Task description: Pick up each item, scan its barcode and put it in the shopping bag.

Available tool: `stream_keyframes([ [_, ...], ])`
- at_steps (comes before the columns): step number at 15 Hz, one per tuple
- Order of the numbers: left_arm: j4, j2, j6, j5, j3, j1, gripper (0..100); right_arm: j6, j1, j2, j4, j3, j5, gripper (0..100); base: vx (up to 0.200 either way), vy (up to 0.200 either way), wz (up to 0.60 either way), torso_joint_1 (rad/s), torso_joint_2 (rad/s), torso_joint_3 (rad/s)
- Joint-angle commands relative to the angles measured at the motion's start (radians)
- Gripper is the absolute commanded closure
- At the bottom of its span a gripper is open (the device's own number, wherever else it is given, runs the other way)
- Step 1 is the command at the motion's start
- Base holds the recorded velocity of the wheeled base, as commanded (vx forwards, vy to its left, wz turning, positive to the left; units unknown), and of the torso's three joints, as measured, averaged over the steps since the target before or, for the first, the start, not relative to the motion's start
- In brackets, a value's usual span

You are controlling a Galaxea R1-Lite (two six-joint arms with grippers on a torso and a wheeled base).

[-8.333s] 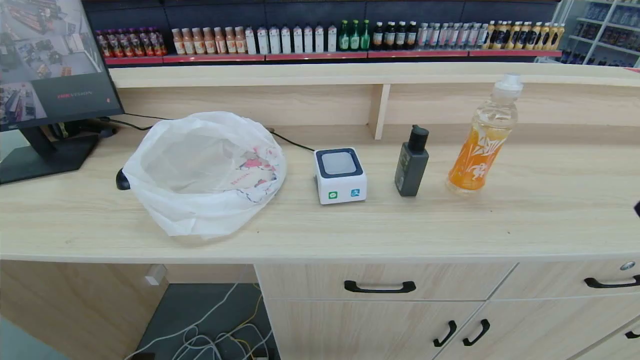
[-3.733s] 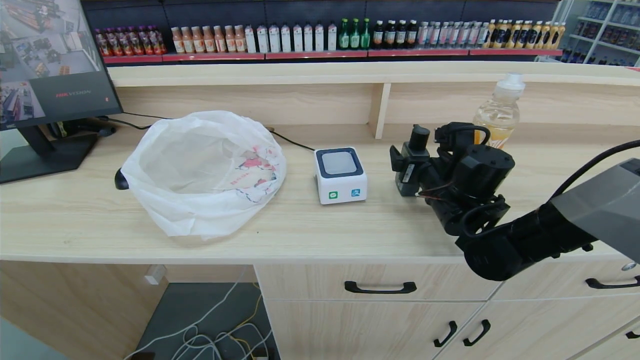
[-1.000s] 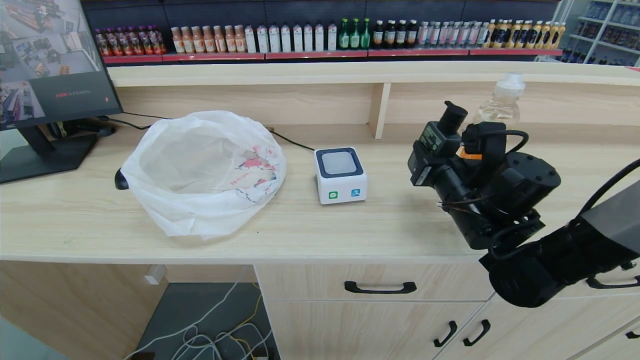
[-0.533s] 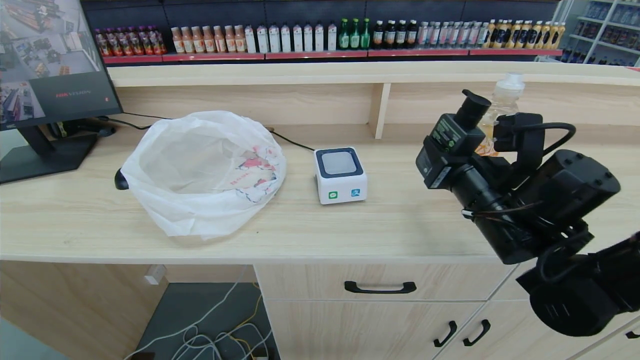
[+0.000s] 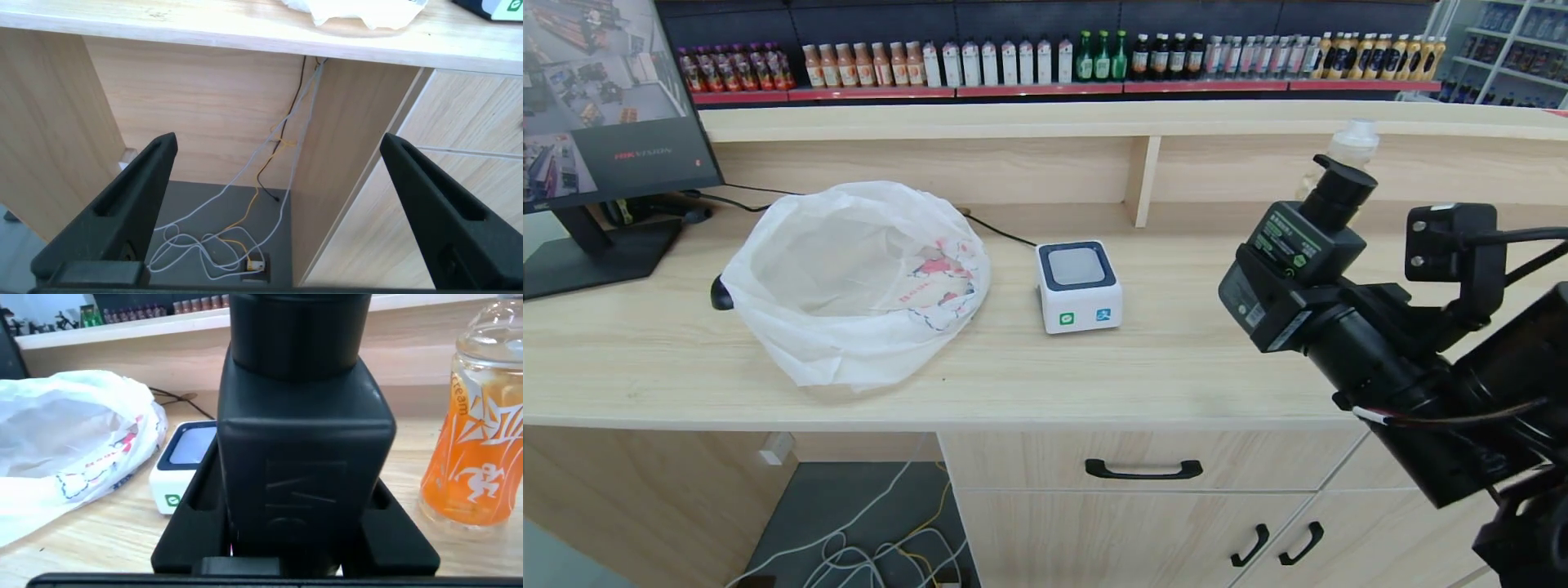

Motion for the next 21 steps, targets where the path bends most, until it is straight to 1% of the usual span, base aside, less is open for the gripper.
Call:
stream_keyframes([
  [1, 0.000, 0.000, 0.000, 0.000, 0.000, 0.000, 0, -0.019, 0.023, -0.050, -0.001, 0.020, -0.007, 100, 0.000, 0.000, 0.00, 0.000, 0.00, 0.000],
  [2, 0.000, 0.000, 0.000, 0.000, 0.000, 0.000, 0, -0.048, 0.024, -0.073, -0.001, 0.031, -0.002, 100, 0.000, 0.000, 0.00, 0.000, 0.00, 0.000],
  [3, 0.000, 0.000, 0.000, 0.000, 0.000, 0.000, 0, -0.044, 0.024, -0.088, -0.001, 0.062, 0.002, 100, 0.000, 0.000, 0.00, 0.000, 0.00, 0.000],
  [4, 0.000, 0.000, 0.000, 0.000, 0.000, 0.000, 0, -0.031, 0.044, -0.109, -0.001, 0.101, 0.010, 100, 0.000, 0.000, 0.00, 0.000, 0.00, 0.000],
  [5, 0.000, 0.000, 0.000, 0.000, 0.000, 0.000, 0, -0.027, 0.075, -0.134, -0.002, 0.147, 0.011, 100, 0.000, 0.000, 0.00, 0.000, 0.00, 0.000],
  [7, 0.000, 0.000, 0.000, 0.000, 0.000, 0.000, 0, -0.053, 0.113, -0.206, -0.014, 0.293, 0.011, 100, 0.000, 0.000, 0.00, 0.000, 0.00, 0.000],
  [8, 0.000, 0.000, 0.000, 0.000, 0.000, 0.000, 0, -0.065, 0.116, -0.226, -0.014, 0.324, 0.011, 100, 0.000, 0.000, 0.00, 0.000, 0.00, 0.000],
  [9, 0.000, 0.000, 0.000, 0.000, 0.000, 0.000, 0, -0.076, 0.119, -0.275, -0.014, 0.402, 0.011, 100, 0.000, 0.000, 0.00, 0.000, 0.00, 0.000],
  [10, 0.000, 0.000, 0.000, 0.000, 0.000, 0.000, 0, -0.074, 0.125, -0.301, -0.014, 0.427, 0.013, 100, 0.000, 0.000, 0.00, 0.000, 0.00, 0.000],
  [13, 0.000, 0.000, 0.000, 0.000, 0.000, 0.000, 0, -0.077, 0.128, -0.362, -0.013, 0.440, 0.005, 100, 0.000, 0.000, 0.00, 0.000, 0.00, 0.000],
  [17, 0.000, 0.000, 0.000, 0.000, 0.000, 0.000, 0, -0.057, 0.138, -0.355, -0.007, 0.439, 0.011, 100, 0.000, 0.000, 0.00, 0.000, 0.00, 0.000],
  [19, 0.000, 0.000, 0.000, 0.000, 0.000, 0.000, 0, -0.021, 0.201, -0.329, -0.007, 0.402, 0.018, 100, 0.000, 0.000, 0.00, 0.000, 0.00, 0.000],
  [21, 0.000, 0.000, 0.000, 0.000, 0.000, 0.000, 0, 0.018, 0.245, -0.297, -0.007, 0.342, 0.036, 100, 0.000, 0.000, 0.00, 0.000, 0.00, 0.000],
])
